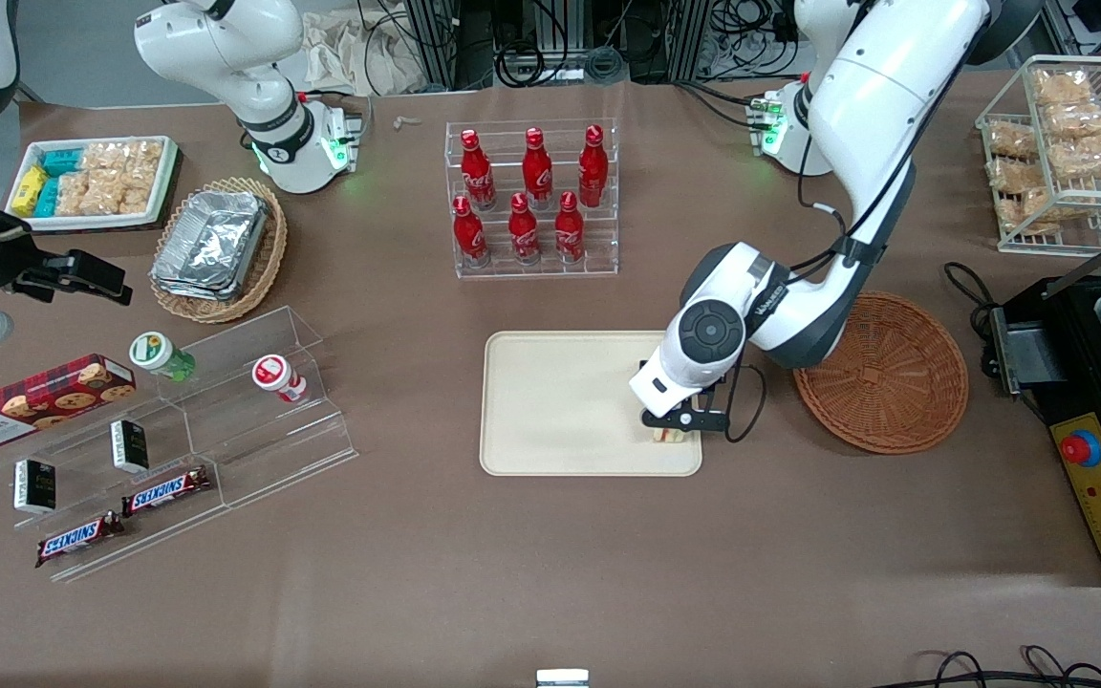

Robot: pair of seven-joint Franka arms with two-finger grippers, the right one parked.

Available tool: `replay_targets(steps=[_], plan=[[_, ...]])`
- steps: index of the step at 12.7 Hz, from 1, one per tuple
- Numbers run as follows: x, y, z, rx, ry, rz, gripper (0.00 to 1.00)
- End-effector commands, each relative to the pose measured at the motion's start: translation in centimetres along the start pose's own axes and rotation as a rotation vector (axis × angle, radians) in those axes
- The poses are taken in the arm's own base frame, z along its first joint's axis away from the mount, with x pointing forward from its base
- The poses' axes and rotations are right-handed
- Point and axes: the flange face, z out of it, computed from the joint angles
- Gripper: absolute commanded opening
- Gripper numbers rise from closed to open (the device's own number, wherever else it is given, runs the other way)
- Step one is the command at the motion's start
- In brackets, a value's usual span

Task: Place sandwich from basket to tray
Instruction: 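Lower the sandwich onto the tray and open the left gripper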

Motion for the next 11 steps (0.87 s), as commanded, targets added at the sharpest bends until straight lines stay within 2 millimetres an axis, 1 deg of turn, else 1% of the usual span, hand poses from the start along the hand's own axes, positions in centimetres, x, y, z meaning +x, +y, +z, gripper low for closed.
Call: replay_targets(steps=[1, 2, 3, 4, 6, 8, 9, 11], plan=[[0.7, 0.2, 0.4, 0.013, 0.01, -0.013, 0.0], [0.7, 0.1, 0.6, 0.015, 0.008, -0.003, 0.42], [0.8, 0.0, 0.7, 0.026, 0.013, 0.007, 0.92], [0.8, 0.0, 0.6, 0.034, 0.018, 0.003, 0.99], [0.9, 0.2, -0.1, 0.033, 0.025, 0.002, 1.0], [0.8, -0.3, -1.3, 0.044, 0.022, -0.003, 1.0], [0.6, -0.5, -2.9, 0.055, 0.024, -0.003, 1.0], [0.5, -1.3, -7.6, 0.041, 0.04, -0.046, 1.0]])
